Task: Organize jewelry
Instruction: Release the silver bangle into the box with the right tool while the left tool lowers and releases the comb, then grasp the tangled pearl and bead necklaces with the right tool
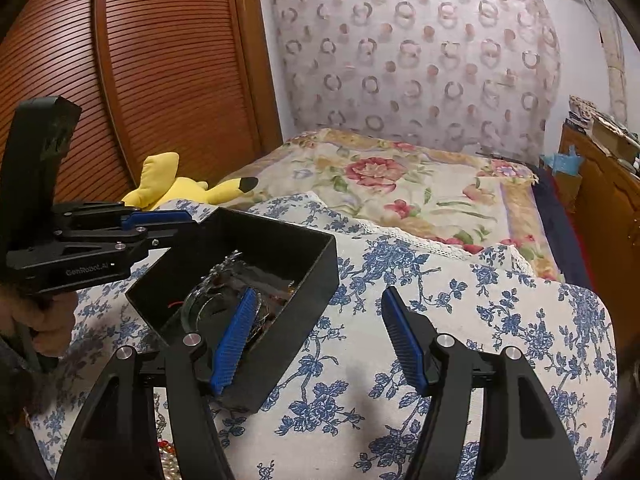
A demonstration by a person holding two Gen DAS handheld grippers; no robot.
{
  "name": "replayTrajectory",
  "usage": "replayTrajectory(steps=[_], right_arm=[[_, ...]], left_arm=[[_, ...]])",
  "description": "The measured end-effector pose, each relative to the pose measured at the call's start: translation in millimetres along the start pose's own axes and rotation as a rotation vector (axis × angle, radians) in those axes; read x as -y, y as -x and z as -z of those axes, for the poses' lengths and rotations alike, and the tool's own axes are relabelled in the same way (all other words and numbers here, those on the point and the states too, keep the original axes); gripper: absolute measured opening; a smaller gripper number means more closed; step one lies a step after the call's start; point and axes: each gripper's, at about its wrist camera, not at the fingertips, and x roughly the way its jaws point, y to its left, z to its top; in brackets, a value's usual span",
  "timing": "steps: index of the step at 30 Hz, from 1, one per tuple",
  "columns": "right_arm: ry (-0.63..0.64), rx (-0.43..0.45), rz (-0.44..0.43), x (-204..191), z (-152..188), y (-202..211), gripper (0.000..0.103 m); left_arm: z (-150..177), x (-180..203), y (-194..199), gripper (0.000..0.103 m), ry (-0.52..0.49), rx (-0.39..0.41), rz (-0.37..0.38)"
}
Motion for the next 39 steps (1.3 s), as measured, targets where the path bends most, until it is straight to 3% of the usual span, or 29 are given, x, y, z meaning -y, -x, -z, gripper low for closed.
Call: replayTrajectory(steps=[10,12,17,22,29,34,39], right_arm=[[0.008,0.009,0.011,-7,-3,6,0.067],[0.023,0.019,0.018,-13,-6,13,0.067],[0.047,0.035,0.025,-24,-6,35,0.067],[0.044,0.025,0.041,-33,11,52,0.067],[0.024,0.003,0.059,-46,45,76,0.067],[0.015,-0.019,0.062,-53,65,85,0.066],[0.023,-0.053,0.039,-65,84,90,0.051]], left_arm=[[15,-6,20,0.022,0.017,0.017,0.004],[21,-7,28,0.029,0.021,0.022,0.003],[41,-12,49,0.031,0.032,0.024,0.001],[66,-12,65,0.041,0.038,0.014,0.001],[101,-14,78,0.079,0.049,0.007,-0.019],[115,-15,84,0.085,0.055,-0.002,-0.028],[127,-13,90,0.087,0.060,-0.012,-0.029]])
